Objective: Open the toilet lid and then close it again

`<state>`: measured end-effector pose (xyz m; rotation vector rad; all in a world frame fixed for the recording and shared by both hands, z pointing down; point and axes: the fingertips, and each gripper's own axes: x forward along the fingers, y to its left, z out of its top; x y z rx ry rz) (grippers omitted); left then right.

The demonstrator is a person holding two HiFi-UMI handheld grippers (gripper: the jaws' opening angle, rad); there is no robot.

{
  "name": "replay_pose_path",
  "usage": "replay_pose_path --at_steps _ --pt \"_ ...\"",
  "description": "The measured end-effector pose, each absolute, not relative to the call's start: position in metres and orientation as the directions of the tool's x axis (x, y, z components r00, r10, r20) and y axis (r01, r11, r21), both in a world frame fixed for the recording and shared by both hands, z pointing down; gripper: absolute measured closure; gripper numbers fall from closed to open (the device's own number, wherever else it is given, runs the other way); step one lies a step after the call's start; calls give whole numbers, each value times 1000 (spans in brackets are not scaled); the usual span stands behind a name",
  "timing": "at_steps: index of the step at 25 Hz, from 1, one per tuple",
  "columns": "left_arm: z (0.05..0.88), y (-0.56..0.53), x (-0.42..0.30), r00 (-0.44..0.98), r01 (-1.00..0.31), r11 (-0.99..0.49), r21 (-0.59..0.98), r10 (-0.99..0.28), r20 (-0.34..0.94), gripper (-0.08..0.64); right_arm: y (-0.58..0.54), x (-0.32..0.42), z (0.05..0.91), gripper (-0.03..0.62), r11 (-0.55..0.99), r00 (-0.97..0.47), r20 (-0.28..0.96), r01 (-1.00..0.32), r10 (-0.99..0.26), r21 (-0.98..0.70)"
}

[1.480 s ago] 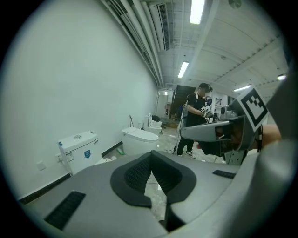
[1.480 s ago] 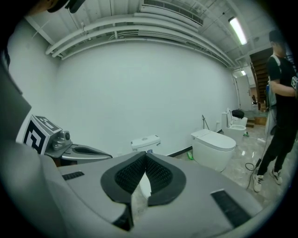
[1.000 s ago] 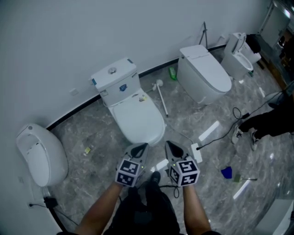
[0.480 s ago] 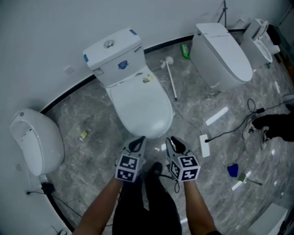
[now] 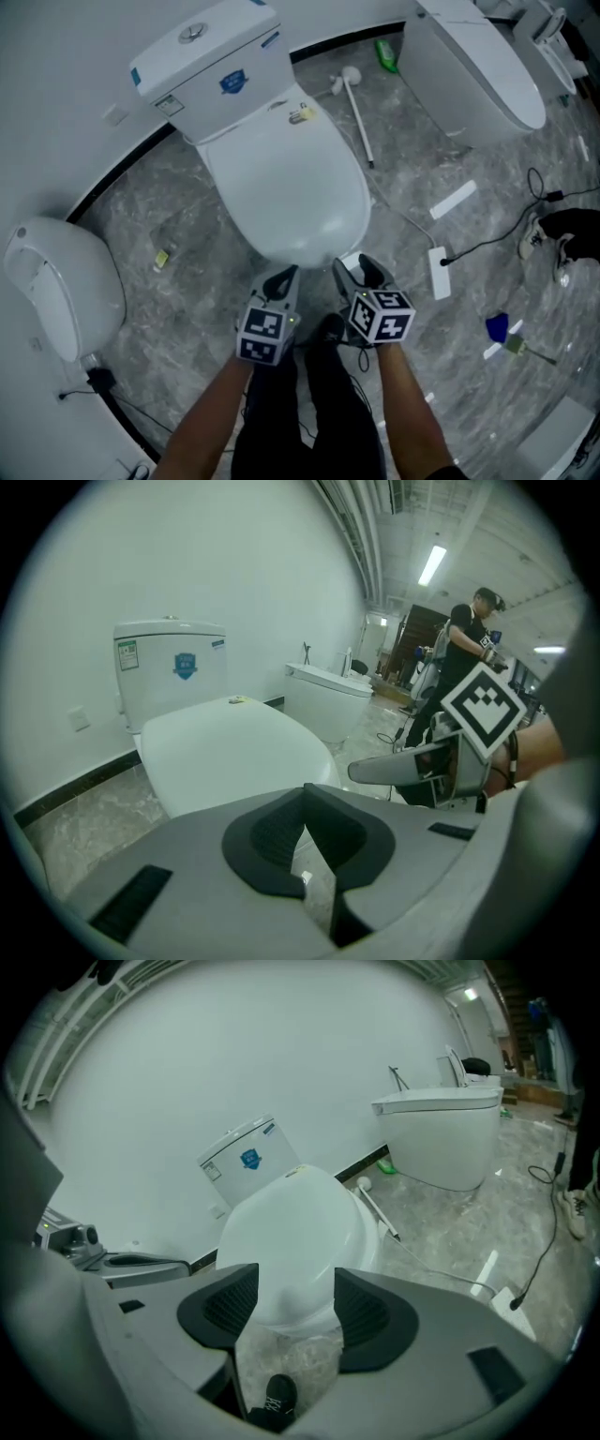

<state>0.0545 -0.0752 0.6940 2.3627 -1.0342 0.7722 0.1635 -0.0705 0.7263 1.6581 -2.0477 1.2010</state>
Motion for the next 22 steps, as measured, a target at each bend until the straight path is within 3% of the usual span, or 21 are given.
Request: replay_pose_path --at_steps 8,22 --pt "730 -68 45 550 -773 -610 175 -507 663 554 -88 159 775 225 -98 -303 619 -844 -724 -527" --pt "760 -43 25 515 -794 -575 197 -465 720 552 -102 156 781 221 -227 -276 630 -768 -726 -599"
